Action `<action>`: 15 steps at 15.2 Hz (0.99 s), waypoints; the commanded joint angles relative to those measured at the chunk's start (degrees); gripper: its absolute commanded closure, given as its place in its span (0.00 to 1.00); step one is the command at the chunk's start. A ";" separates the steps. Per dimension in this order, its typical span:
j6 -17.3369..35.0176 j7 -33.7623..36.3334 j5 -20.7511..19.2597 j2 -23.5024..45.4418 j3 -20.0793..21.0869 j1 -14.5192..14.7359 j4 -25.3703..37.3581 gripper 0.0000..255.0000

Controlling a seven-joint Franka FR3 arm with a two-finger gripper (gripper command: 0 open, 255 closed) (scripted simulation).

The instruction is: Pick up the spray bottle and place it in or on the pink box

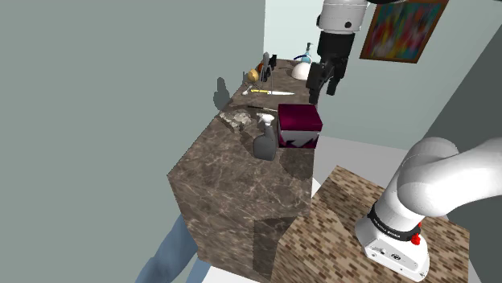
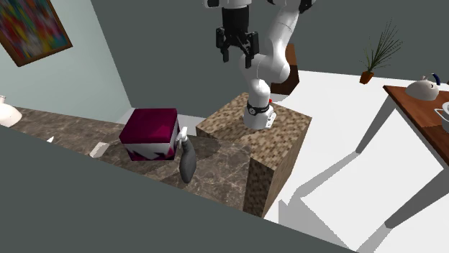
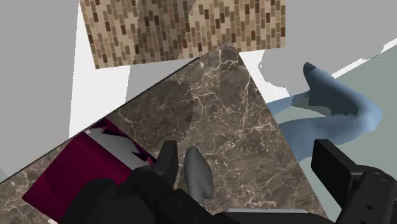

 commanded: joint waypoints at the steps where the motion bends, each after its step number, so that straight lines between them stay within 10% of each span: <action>1: 0.00 0.00 0.00 0.00 0.00 0.00 0.00 0.00; 15: 25.24 -18.15 -3.45 20.74 -6.72 0.77 -2.15 0.00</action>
